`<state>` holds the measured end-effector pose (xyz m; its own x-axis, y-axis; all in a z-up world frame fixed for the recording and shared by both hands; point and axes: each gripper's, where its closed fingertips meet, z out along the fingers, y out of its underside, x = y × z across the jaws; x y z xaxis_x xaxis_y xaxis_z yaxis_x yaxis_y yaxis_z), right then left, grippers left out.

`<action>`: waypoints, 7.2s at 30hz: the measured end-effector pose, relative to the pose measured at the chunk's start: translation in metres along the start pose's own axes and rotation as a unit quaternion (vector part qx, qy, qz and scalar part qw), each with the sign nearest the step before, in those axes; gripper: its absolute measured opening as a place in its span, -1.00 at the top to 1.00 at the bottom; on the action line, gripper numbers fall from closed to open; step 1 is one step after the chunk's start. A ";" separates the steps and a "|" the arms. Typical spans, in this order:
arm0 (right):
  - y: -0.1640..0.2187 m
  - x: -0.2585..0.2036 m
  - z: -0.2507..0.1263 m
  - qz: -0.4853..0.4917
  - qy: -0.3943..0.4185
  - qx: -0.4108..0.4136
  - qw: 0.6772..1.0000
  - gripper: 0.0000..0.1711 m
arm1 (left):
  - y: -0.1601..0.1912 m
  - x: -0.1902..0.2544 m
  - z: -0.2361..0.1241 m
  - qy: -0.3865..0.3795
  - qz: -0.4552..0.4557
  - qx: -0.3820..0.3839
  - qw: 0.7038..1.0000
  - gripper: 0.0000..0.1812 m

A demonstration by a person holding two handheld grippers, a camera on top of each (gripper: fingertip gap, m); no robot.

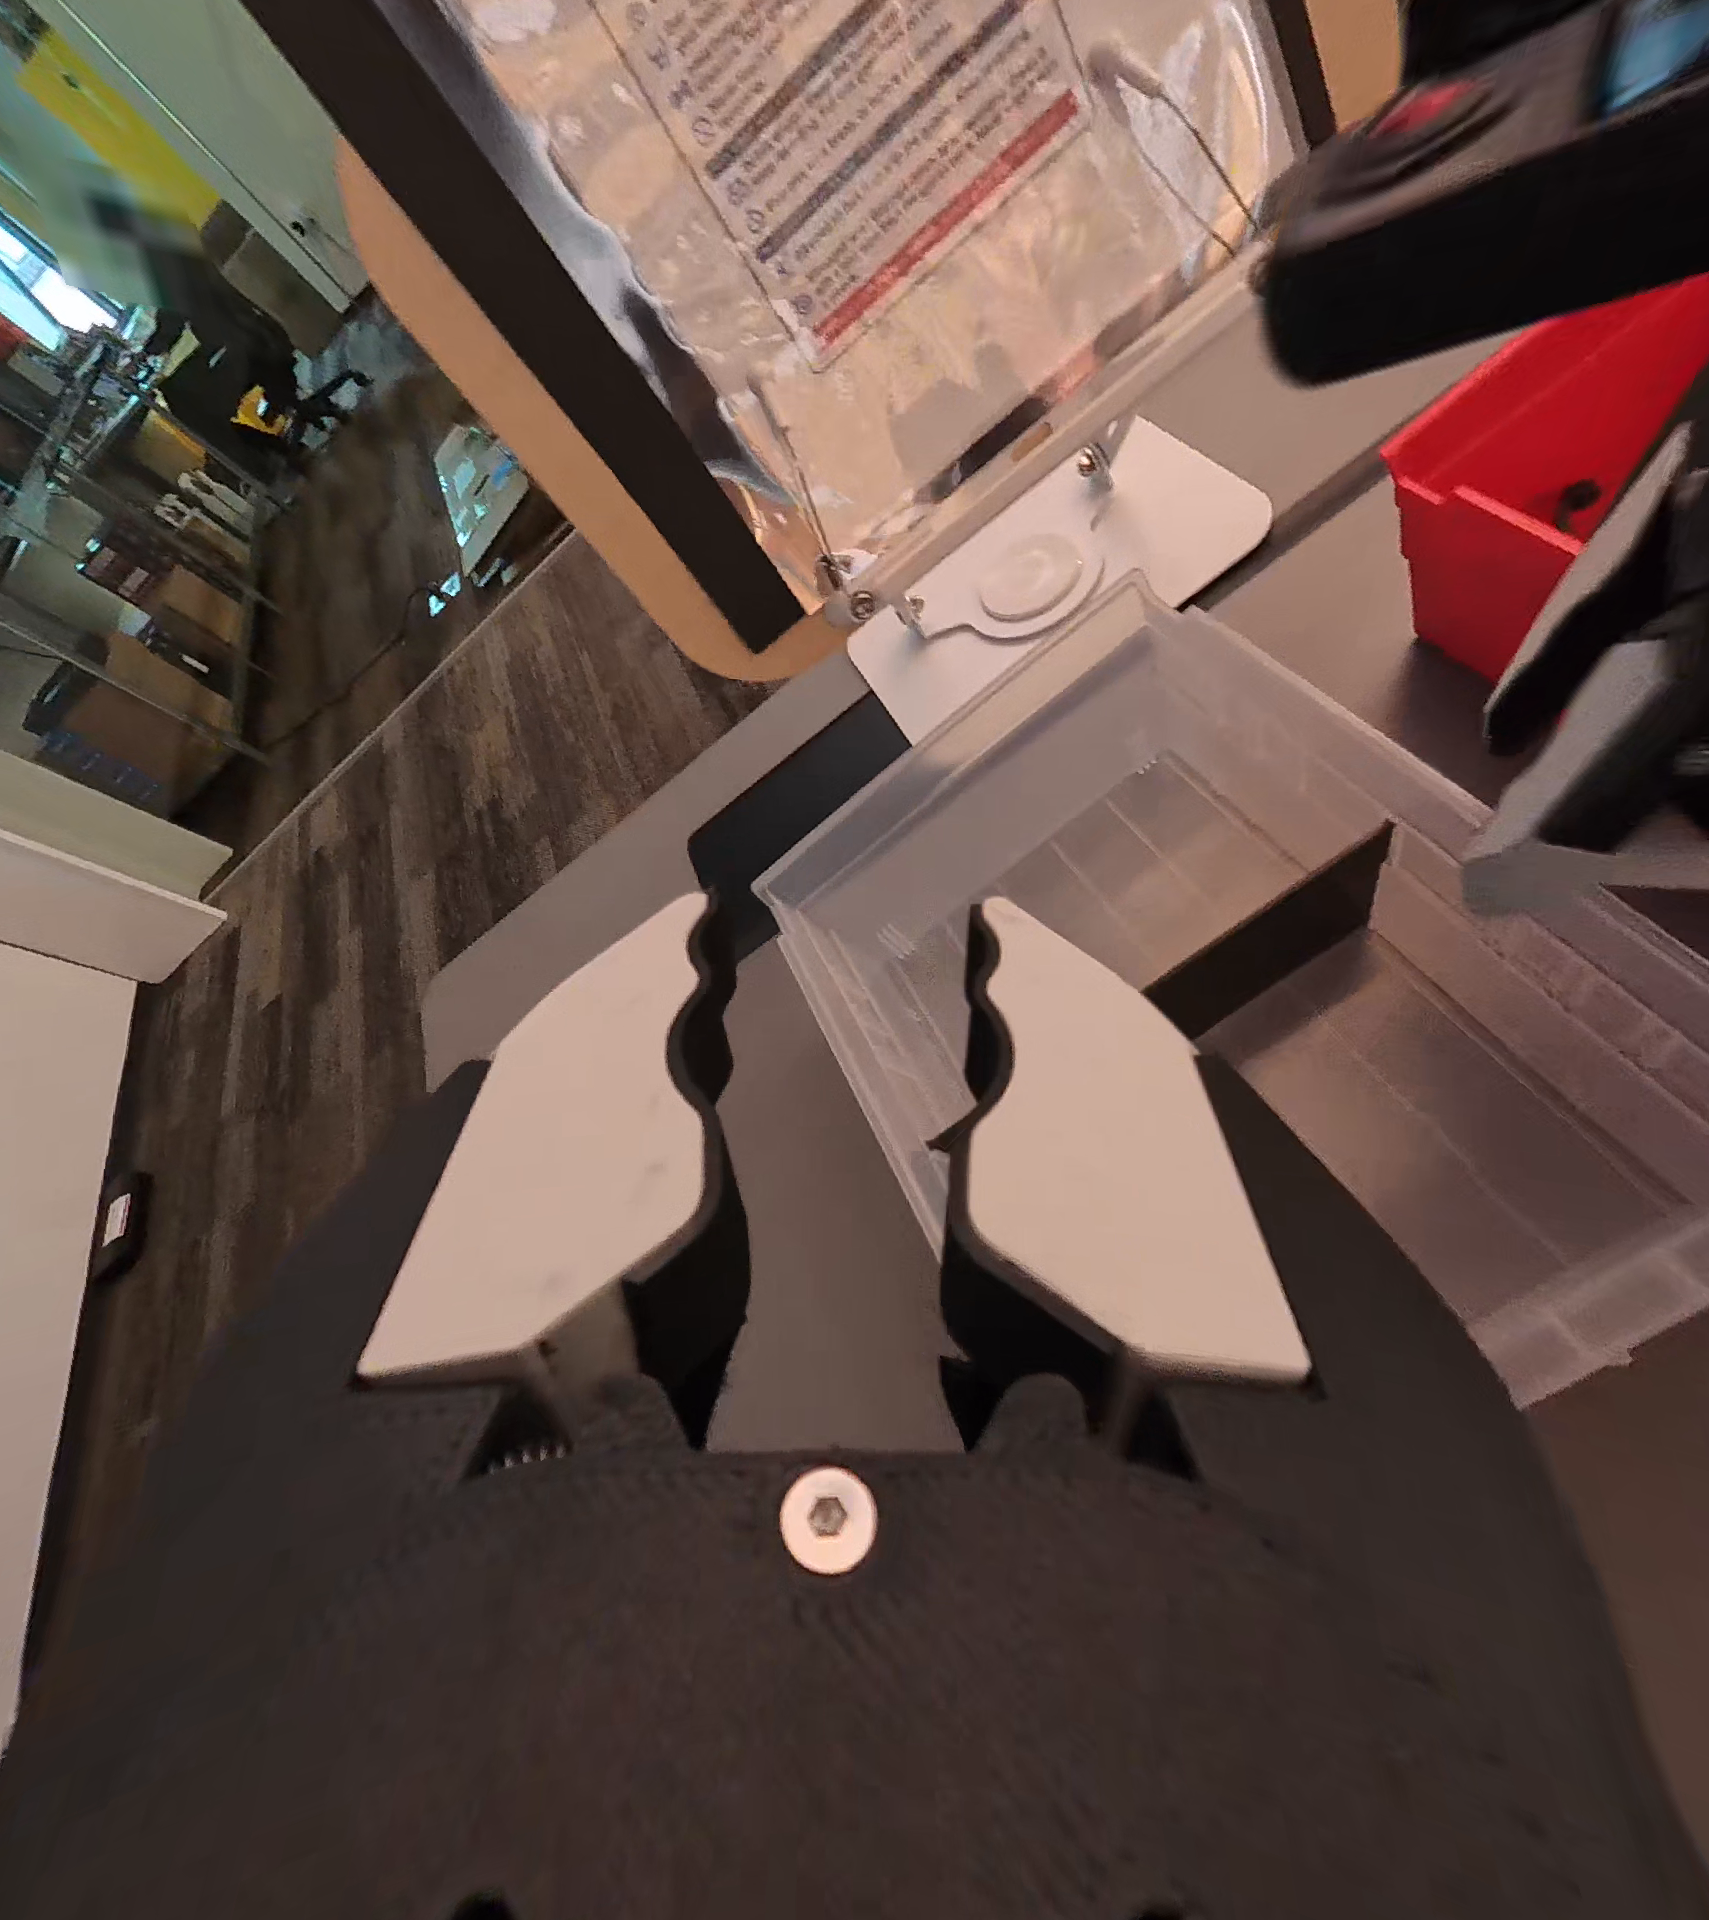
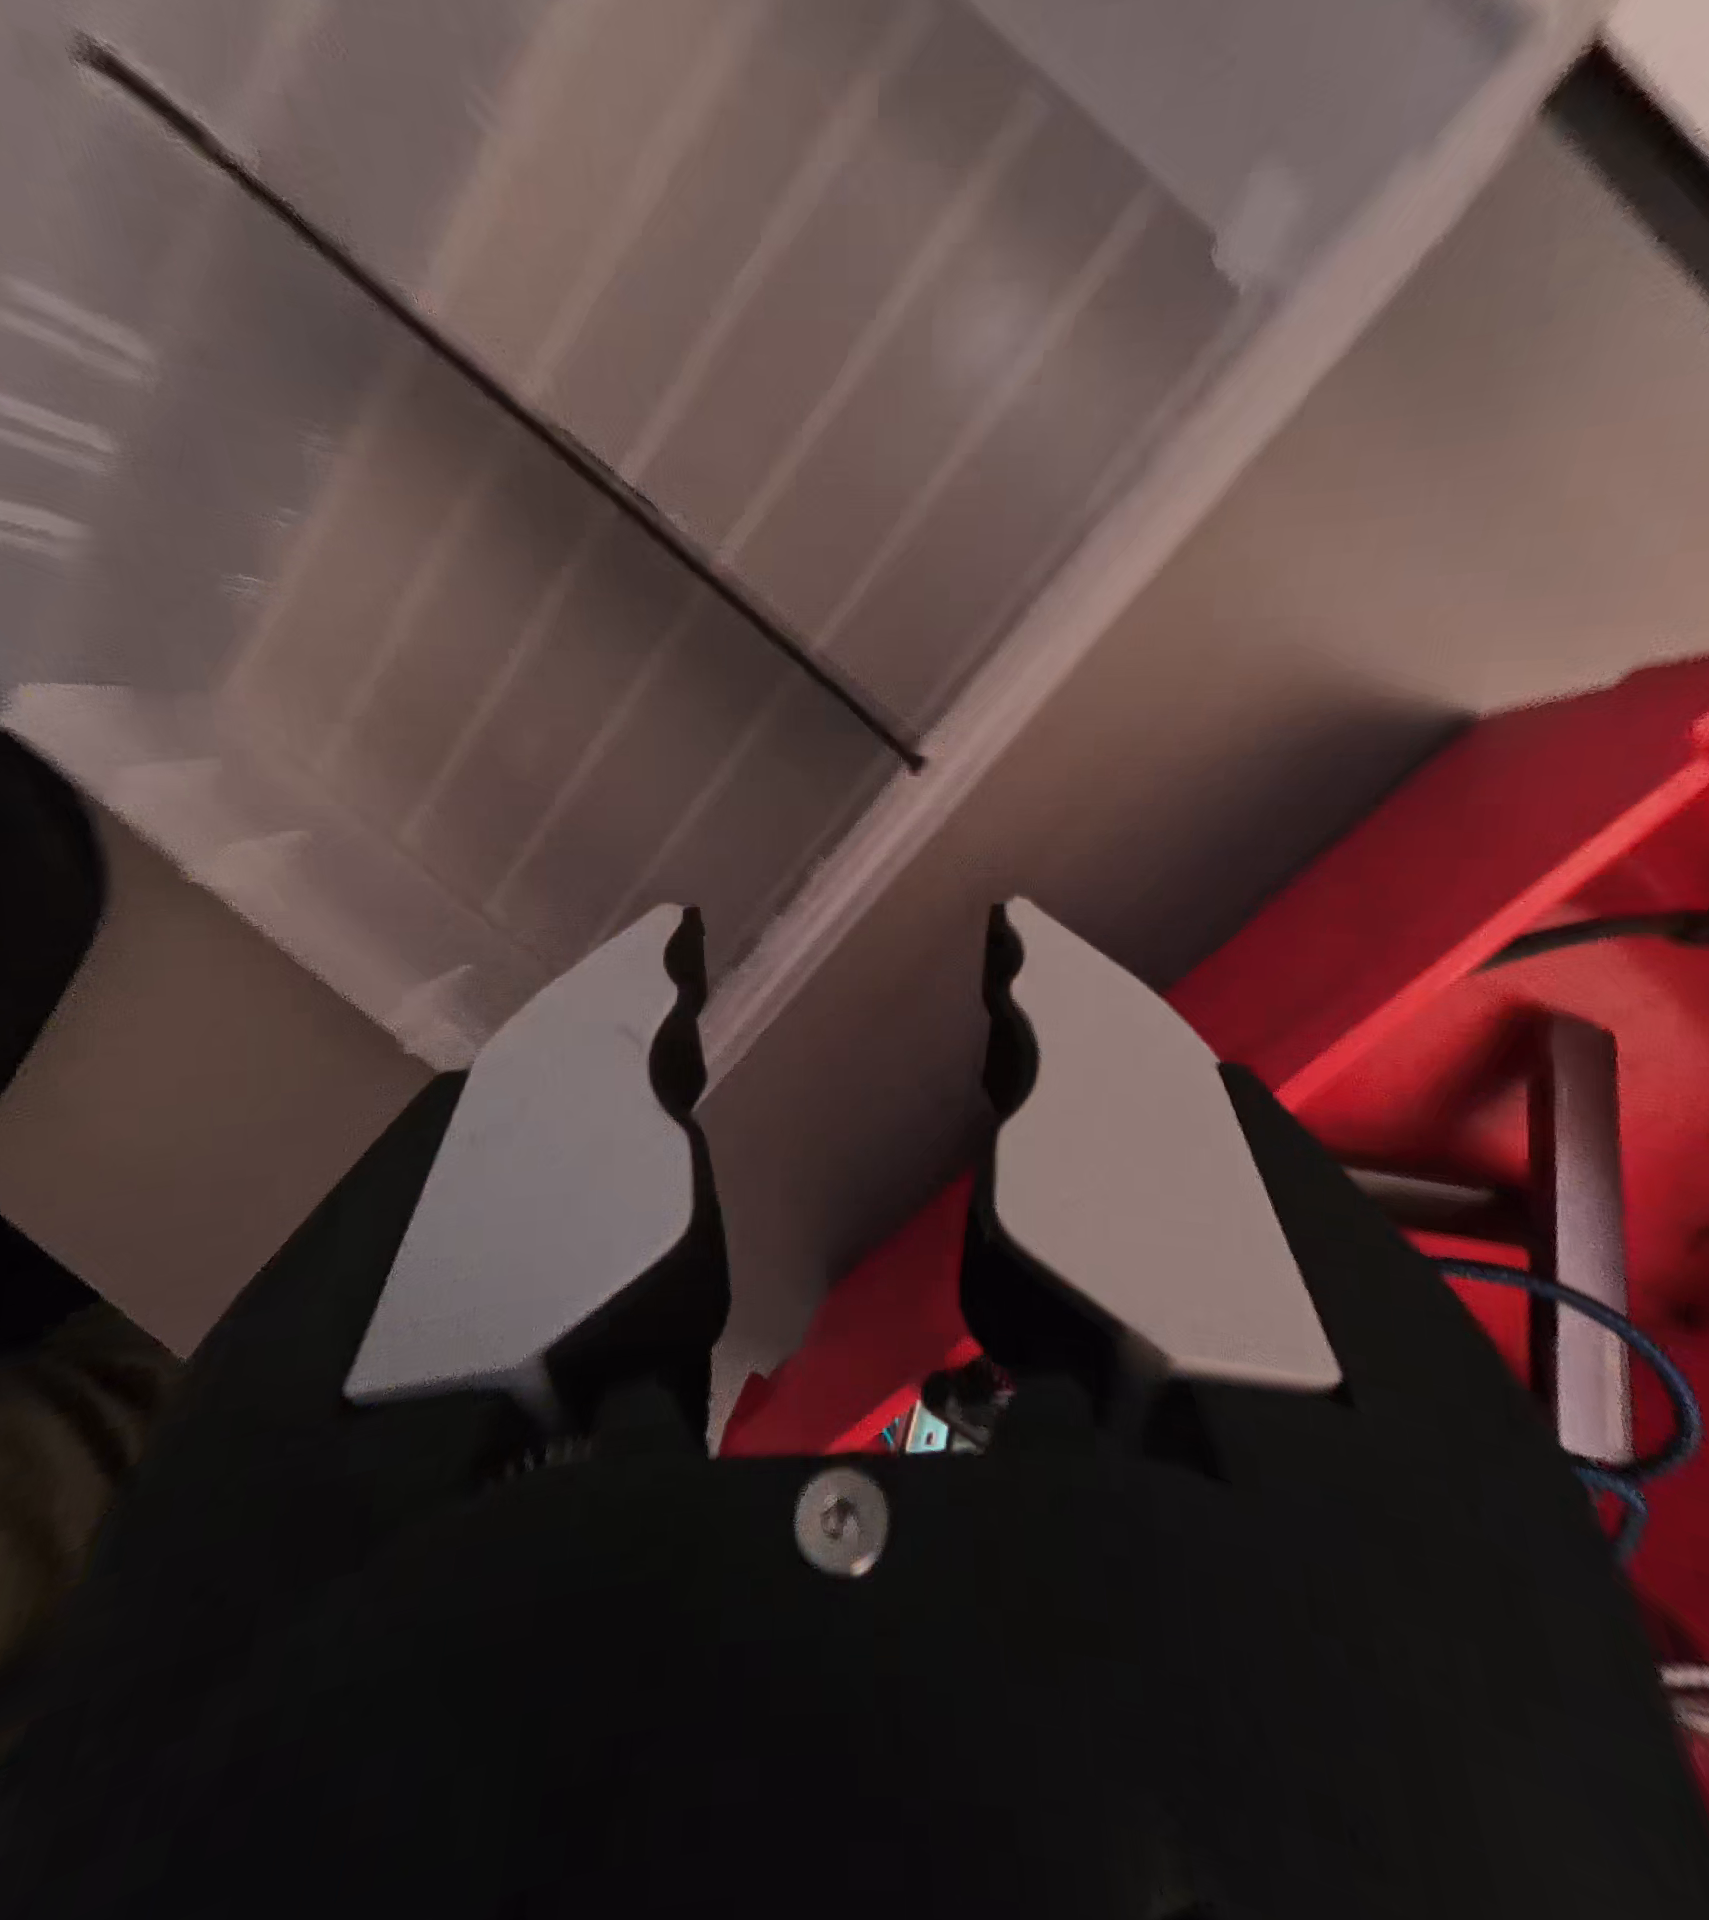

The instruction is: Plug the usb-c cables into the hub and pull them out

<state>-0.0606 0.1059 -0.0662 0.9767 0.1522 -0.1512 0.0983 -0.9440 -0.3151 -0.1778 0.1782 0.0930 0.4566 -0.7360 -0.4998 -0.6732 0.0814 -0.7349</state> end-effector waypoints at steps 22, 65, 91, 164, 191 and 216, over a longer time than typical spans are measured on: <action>0.015 -0.006 0.077 0.170 -0.048 -0.115 0.978 0.77 | -0.033 -0.022 -0.018 -0.061 -0.058 0.103 0.991 0.25; 0.263 0.290 -0.213 0.424 -0.008 0.381 0.821 0.96 | -0.014 0.204 0.095 0.513 -0.371 -0.076 0.770 0.39; 0.370 0.302 -0.128 0.460 -0.034 0.196 0.865 0.92 | 0.004 0.238 0.123 0.450 -0.103 -0.353 0.814 0.78; 0.311 0.281 -0.067 0.283 0.038 -0.035 0.958 0.83 | 0.288 -0.097 0.023 0.176 -0.301 -0.380 0.857 0.96; 0.189 0.254 -0.301 0.092 0.362 0.460 0.806 0.31 | 0.123 -0.025 0.013 0.265 -0.186 0.000 0.946 0.29; 0.118 0.202 -0.282 -0.048 0.379 0.523 0.762 0.37 | 0.169 0.006 0.089 0.371 -0.233 -0.172 0.882 0.38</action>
<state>0.2020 -0.0568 0.1303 0.8429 -0.3815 0.3795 0.3582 -0.1285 -0.9248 -0.2372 0.2476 -0.0756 0.3103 -0.8831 0.3520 -0.7080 -0.4618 -0.5343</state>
